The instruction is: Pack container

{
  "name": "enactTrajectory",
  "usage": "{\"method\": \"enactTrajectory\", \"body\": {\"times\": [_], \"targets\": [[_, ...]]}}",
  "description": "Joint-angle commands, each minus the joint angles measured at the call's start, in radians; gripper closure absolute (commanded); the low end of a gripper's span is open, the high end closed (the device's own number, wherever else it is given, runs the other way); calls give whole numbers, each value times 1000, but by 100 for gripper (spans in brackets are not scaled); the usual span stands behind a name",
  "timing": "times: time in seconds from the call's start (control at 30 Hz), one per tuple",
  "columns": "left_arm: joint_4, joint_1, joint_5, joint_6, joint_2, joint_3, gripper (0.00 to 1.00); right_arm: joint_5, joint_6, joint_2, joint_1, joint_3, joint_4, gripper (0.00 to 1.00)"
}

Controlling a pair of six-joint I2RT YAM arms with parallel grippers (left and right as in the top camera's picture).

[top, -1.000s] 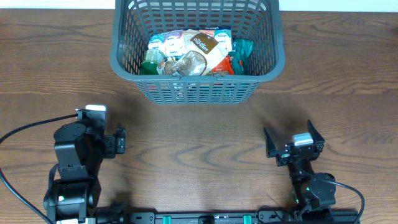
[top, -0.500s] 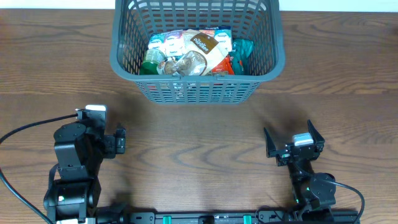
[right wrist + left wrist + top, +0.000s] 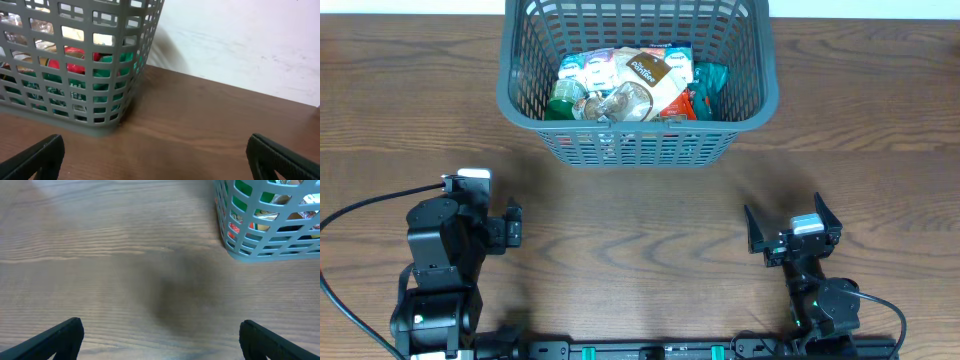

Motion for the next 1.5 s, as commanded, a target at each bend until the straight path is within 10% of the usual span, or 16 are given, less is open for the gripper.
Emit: {"method": "enactTrajectory", "body": {"times": [0.0, 0.67, 1.03, 1.47], "targets": [[4, -1, 6, 14, 2, 3, 1, -11, -14, -10, -6, -2, -4, 1], [-42, -2, -3, 6, -21, 3, 2, -11, -14, -10, -6, -2, -4, 1], [-153, -58, 197, -50, -419, -150, 1, -11, -14, -10, -6, -2, -4, 1], [605, -67, 198, -47, -659, -569, 2, -11, -14, -10, -6, -2, -5, 1]]}}
